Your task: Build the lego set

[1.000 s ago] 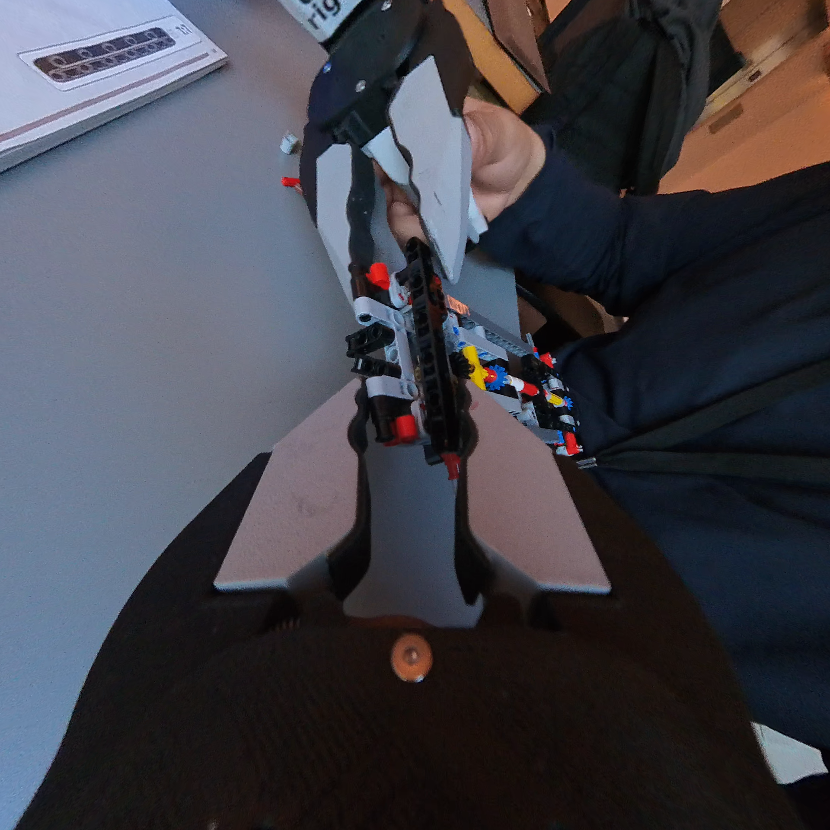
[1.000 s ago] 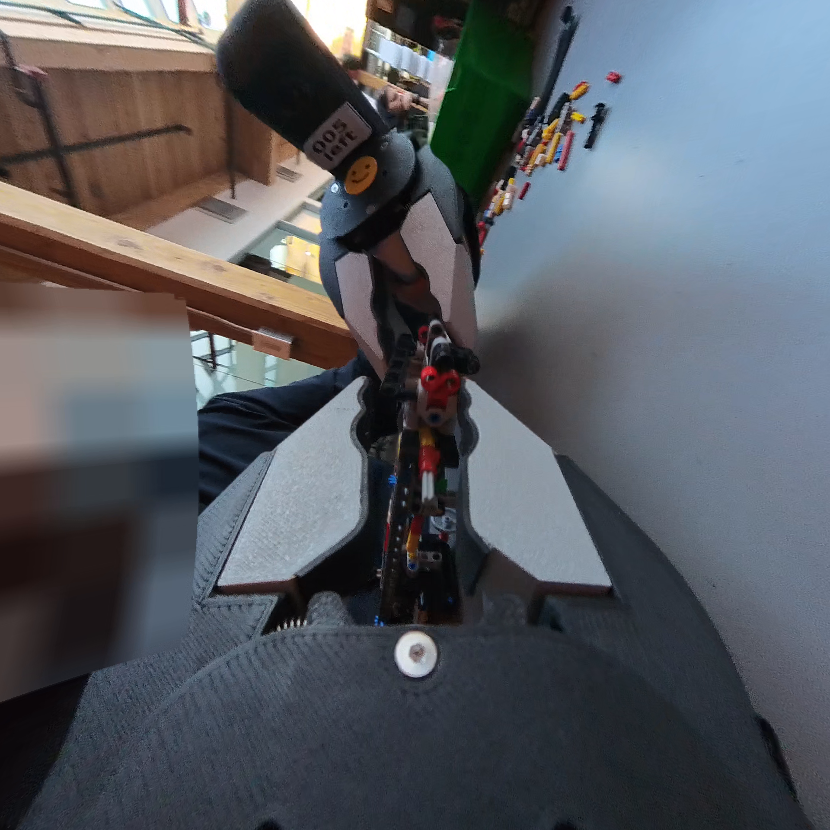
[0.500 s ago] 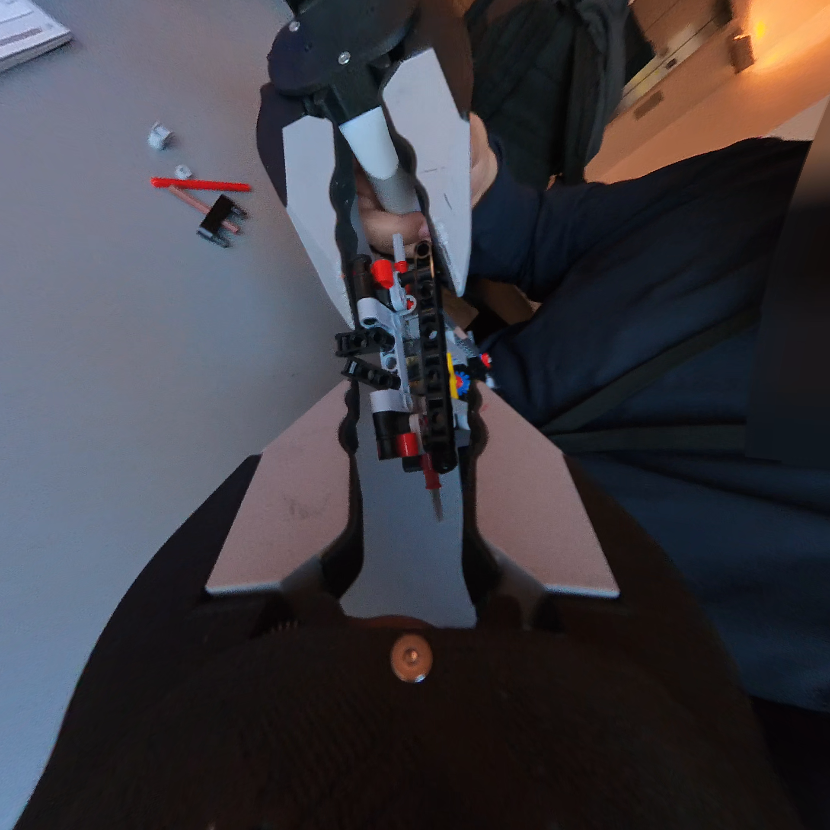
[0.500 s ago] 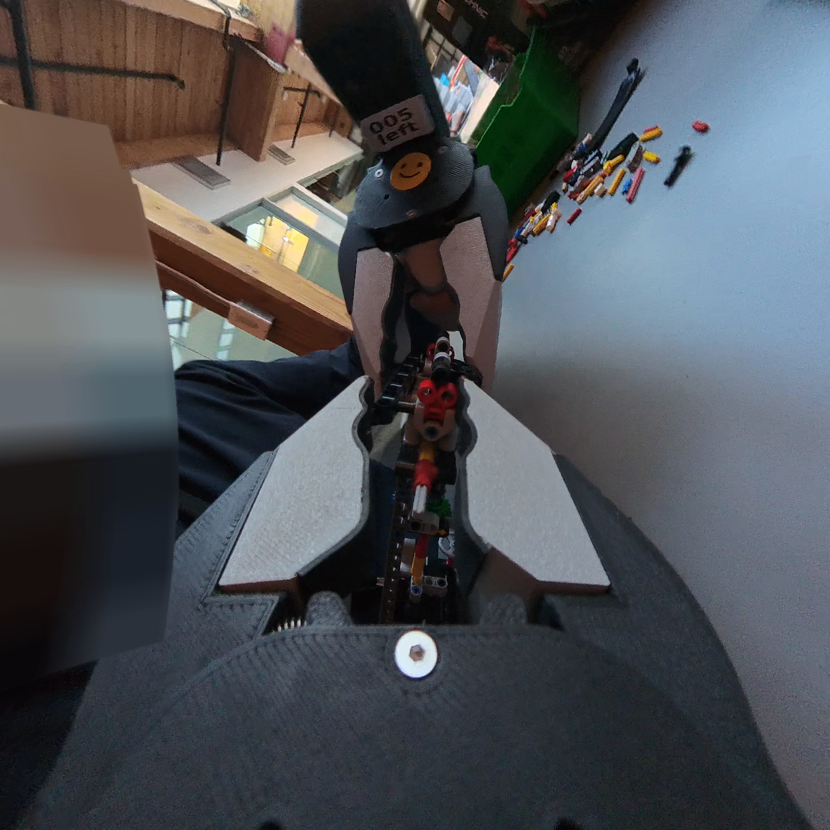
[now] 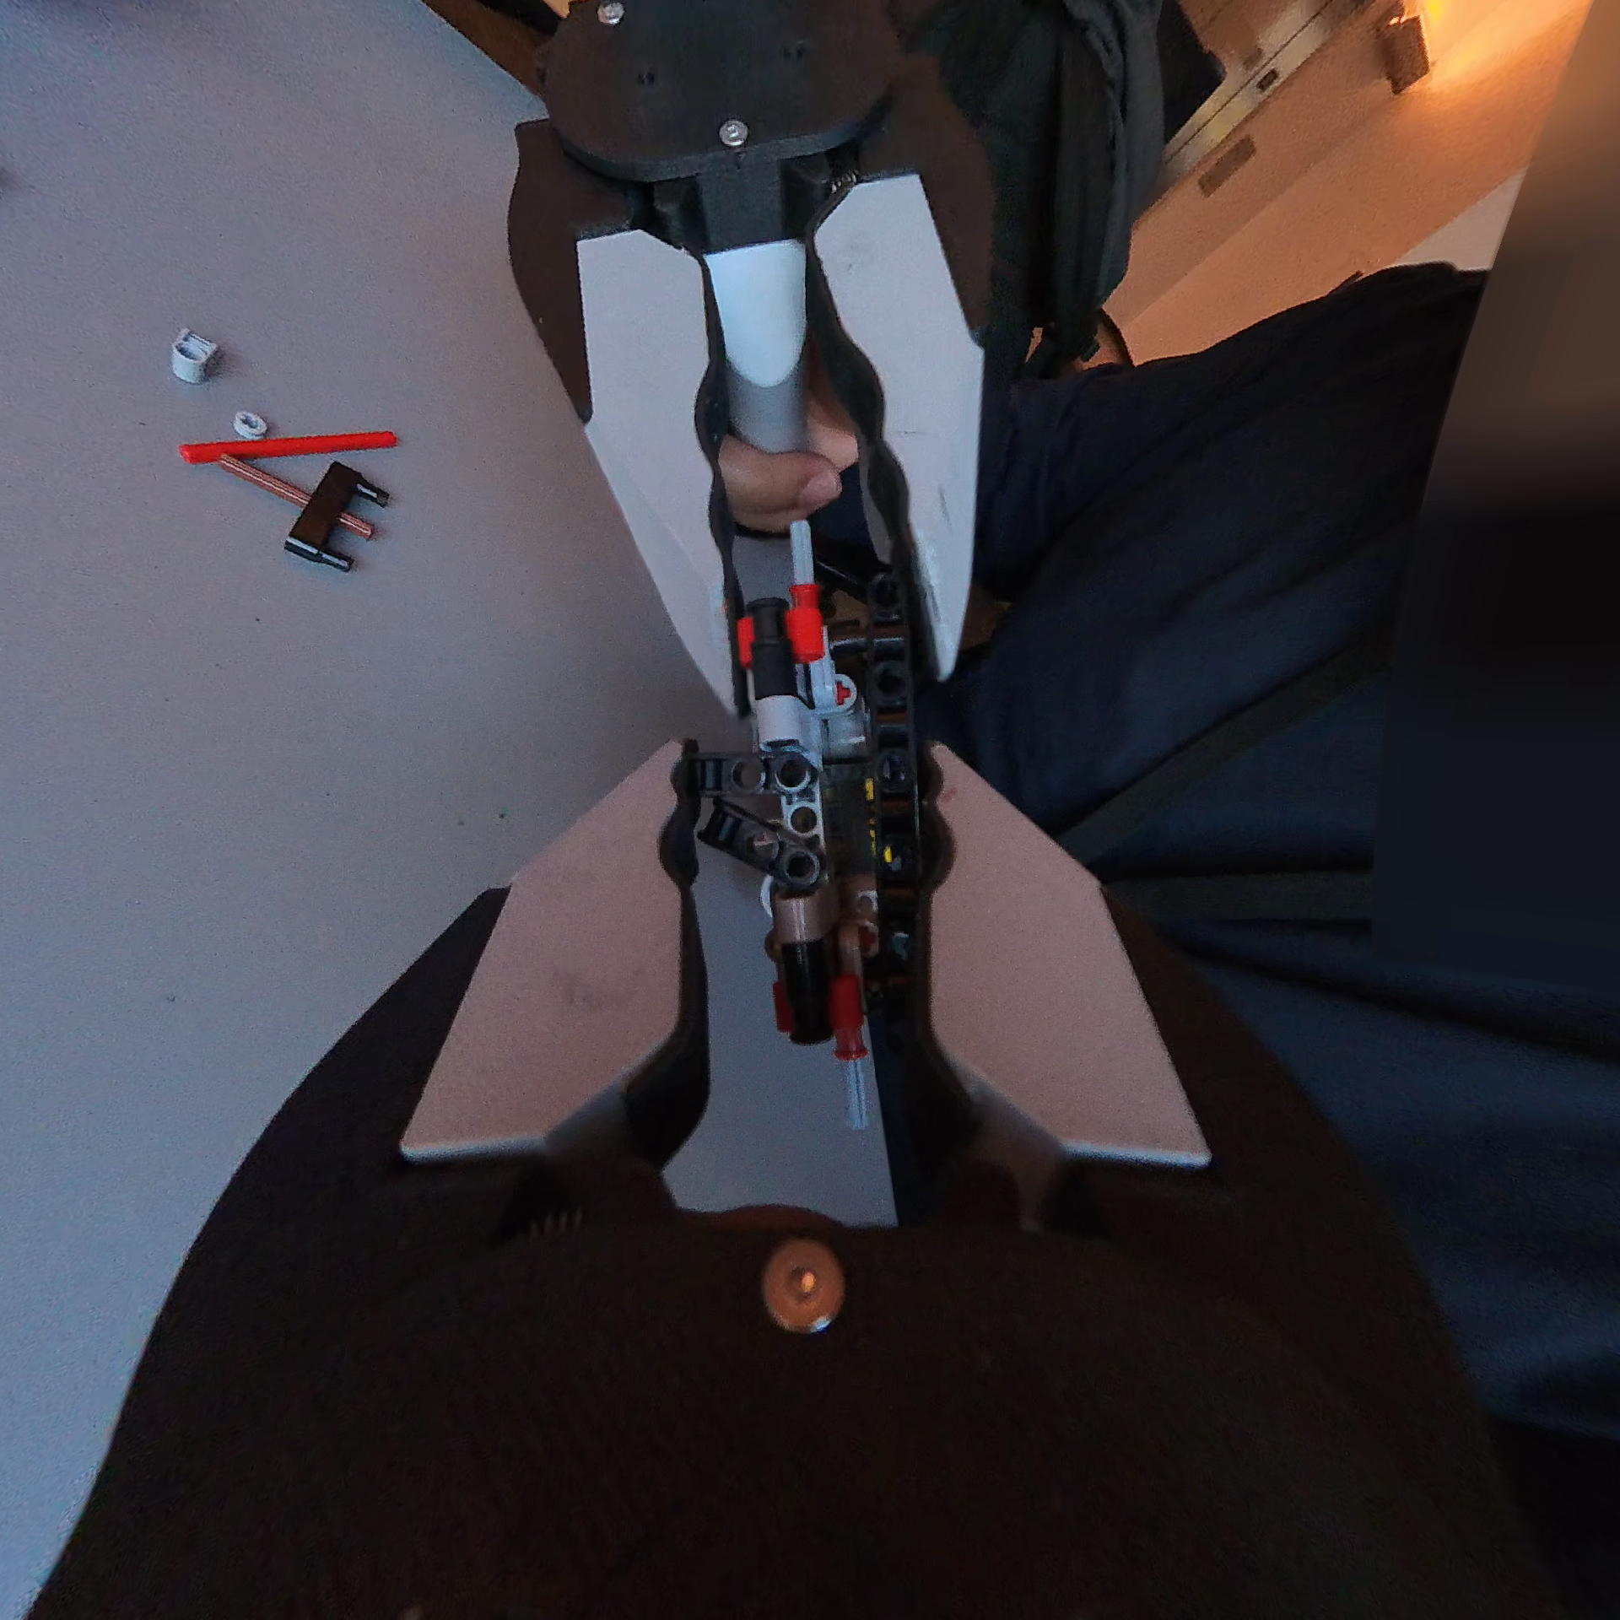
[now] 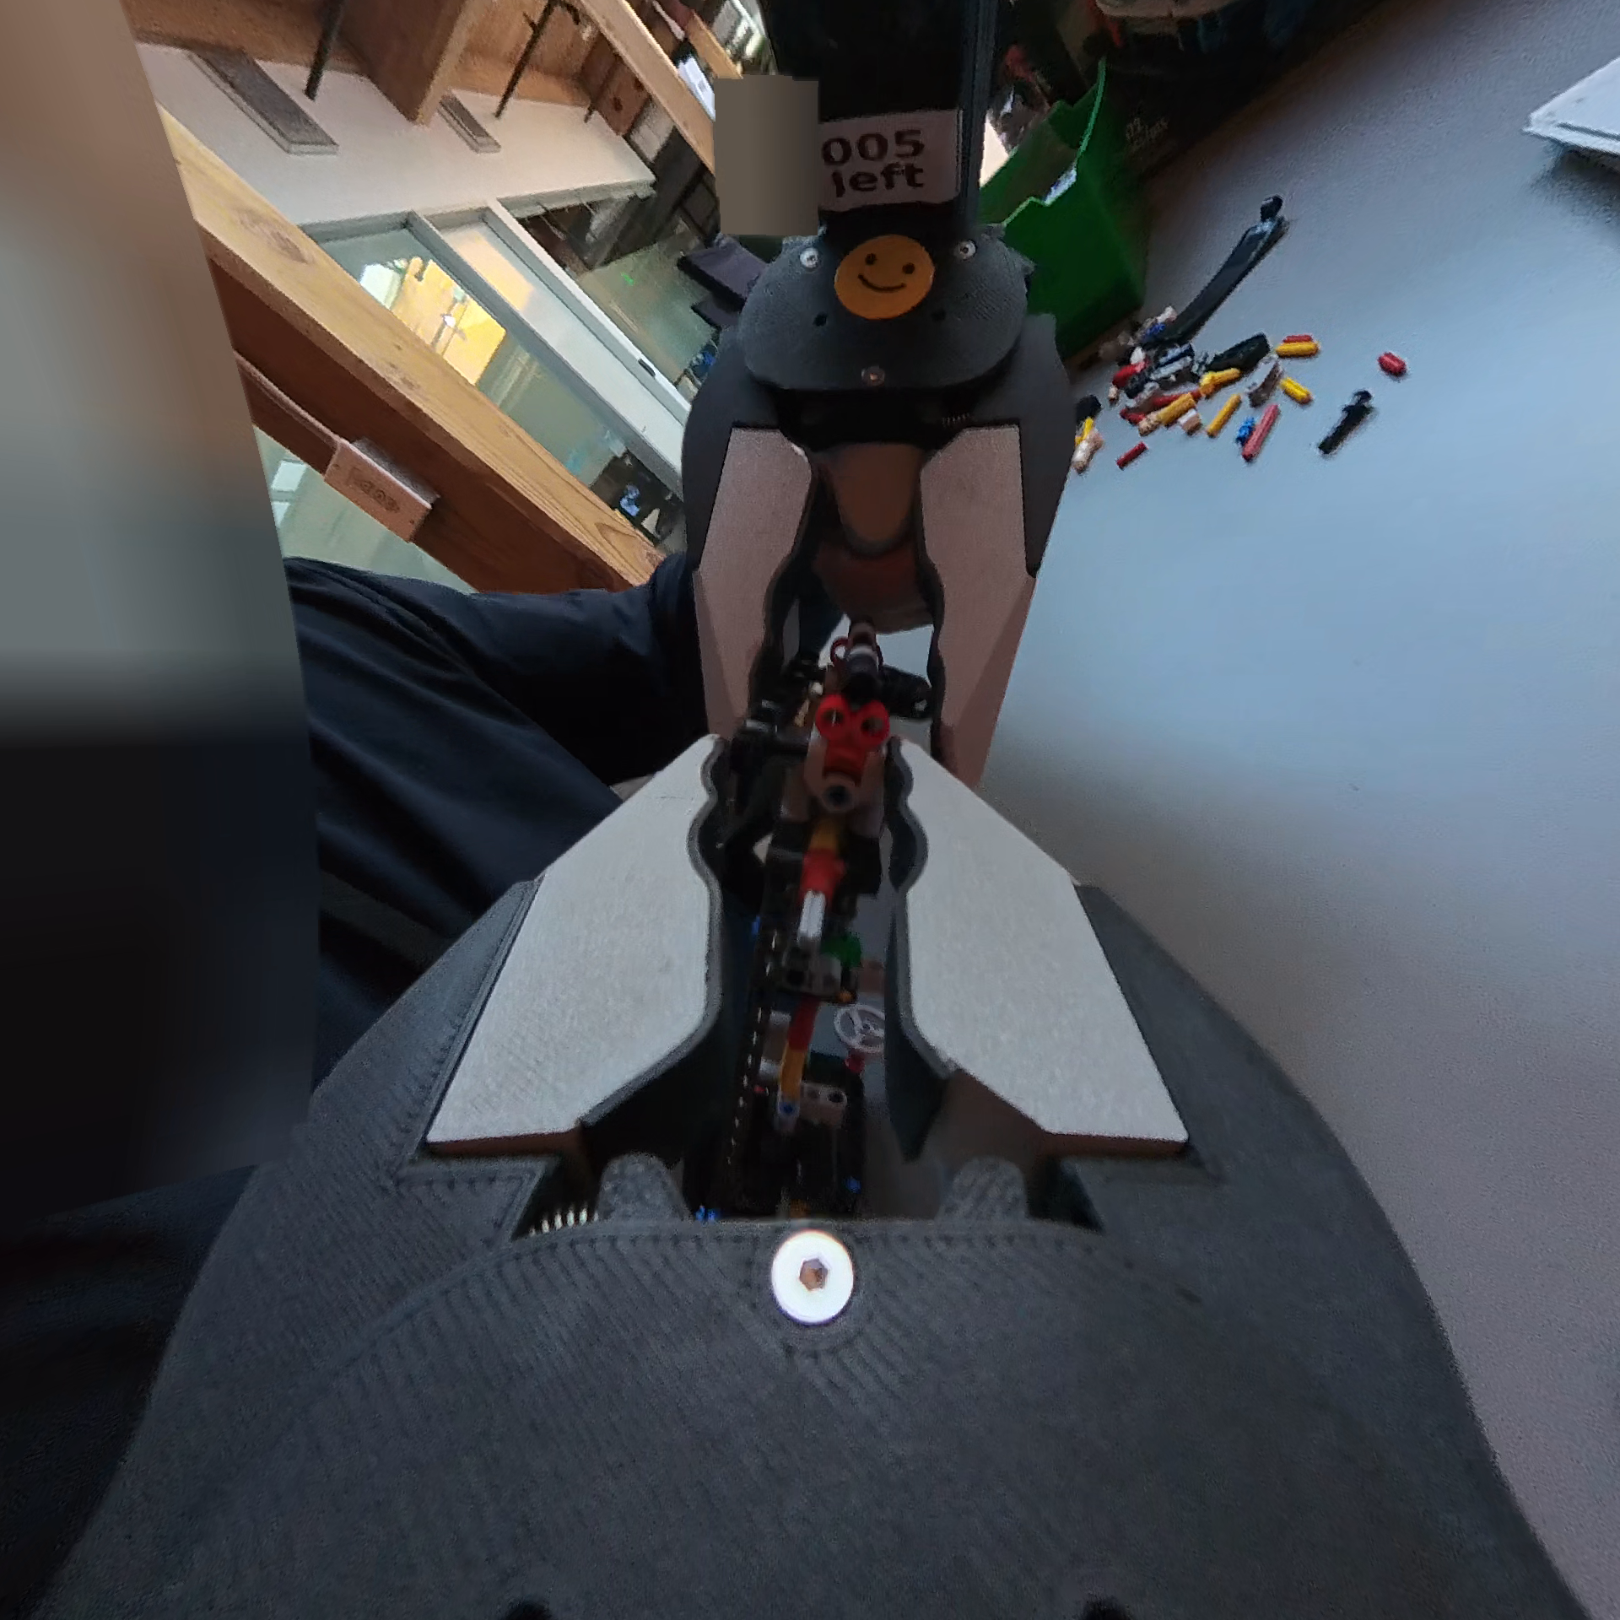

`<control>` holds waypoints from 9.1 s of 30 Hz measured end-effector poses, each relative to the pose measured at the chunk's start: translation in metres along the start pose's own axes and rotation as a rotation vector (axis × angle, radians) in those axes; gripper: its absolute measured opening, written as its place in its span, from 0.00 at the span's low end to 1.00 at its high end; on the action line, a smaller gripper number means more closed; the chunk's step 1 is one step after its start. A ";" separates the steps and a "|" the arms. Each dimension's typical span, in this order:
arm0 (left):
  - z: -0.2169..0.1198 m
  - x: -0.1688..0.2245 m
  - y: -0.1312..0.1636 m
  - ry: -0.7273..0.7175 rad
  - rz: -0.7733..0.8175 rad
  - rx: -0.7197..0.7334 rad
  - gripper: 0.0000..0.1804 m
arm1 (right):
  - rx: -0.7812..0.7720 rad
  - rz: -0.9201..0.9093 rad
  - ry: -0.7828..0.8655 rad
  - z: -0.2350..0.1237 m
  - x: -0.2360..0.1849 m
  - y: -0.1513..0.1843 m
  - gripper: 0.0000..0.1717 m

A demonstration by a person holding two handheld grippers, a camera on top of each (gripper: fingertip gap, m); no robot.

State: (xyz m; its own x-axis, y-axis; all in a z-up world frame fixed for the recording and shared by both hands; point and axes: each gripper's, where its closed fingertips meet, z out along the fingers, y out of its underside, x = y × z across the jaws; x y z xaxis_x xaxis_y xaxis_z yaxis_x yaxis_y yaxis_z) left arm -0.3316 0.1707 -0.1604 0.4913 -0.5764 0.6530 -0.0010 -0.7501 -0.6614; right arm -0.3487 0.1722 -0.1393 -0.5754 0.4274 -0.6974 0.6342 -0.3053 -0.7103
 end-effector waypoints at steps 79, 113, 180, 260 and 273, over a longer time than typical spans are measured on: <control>0.004 -0.037 -0.007 -0.013 -0.230 0.191 0.24 | 0.399 0.420 -0.193 0.002 0.041 -0.008 0.20; -0.028 -0.123 0.027 -0.648 -0.019 -0.262 0.04 | -0.196 -0.257 0.252 -0.034 0.104 0.012 0.07; 0.000 -0.077 -0.021 -0.286 0.351 0.265 0.27 | -0.291 -1.073 0.475 -0.021 0.093 0.026 0.15; 0.010 -0.039 0.055 0.303 -0.273 -0.436 0.49 | -0.277 -1.198 0.521 -0.048 0.070 0.039 0.22; -0.011 -0.056 -0.020 -0.665 0.359 -0.211 0.40 | -0.146 -0.872 0.463 -0.033 0.057 0.014 0.22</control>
State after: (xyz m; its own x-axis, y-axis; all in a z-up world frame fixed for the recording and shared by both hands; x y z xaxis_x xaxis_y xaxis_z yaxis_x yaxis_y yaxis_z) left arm -0.3690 0.2142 -0.1797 0.8480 -0.5299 0.0103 -0.3911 -0.6387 -0.6626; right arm -0.3551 0.2201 -0.1858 -0.6319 0.7513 0.1903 0.1615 0.3677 -0.9158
